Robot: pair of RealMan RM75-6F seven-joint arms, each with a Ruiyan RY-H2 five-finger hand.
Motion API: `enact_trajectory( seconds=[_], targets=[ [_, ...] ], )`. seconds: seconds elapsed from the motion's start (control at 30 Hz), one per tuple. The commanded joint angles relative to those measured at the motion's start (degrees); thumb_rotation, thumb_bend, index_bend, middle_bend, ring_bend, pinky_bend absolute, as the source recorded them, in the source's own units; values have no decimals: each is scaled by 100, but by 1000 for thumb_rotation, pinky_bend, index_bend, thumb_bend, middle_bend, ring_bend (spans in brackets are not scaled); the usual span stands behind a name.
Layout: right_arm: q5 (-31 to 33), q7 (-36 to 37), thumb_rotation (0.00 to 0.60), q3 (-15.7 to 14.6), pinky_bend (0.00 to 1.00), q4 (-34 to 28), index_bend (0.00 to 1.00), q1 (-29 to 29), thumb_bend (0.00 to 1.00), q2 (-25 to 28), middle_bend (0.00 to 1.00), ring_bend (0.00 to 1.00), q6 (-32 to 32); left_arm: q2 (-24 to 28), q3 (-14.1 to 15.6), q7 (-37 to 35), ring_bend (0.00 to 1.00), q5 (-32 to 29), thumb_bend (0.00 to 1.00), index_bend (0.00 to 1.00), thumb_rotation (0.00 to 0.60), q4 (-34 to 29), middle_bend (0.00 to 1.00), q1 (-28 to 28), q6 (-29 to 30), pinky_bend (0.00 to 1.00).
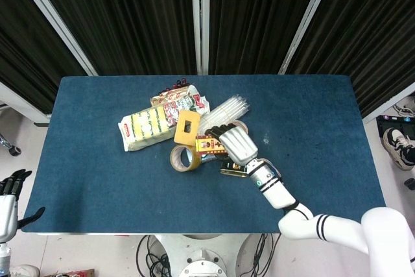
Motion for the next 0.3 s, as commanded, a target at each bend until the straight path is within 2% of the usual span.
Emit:
enact_trajectory(
  seconds=[0.03,0.13,0.3],
  targets=[
    [-731,1073,600,-278,476,-760,660,-342,357,555,539,408,587,4,-11,29,207,3,85,193,600,-27,169,-12,-11,237],
    [-1066,1579,600,-347,478,-1083,662,-366,358,673,539,408,754,11,-16,90,207,29,85,194,600,-84,169,-31,-24,237],
    [-1258,1551,600,-307,479,-1364,664,-131,358,605,534,405,495,48,-26,202,207,58,85,194,600,-197,169,-38,-8,237]
  ],
)
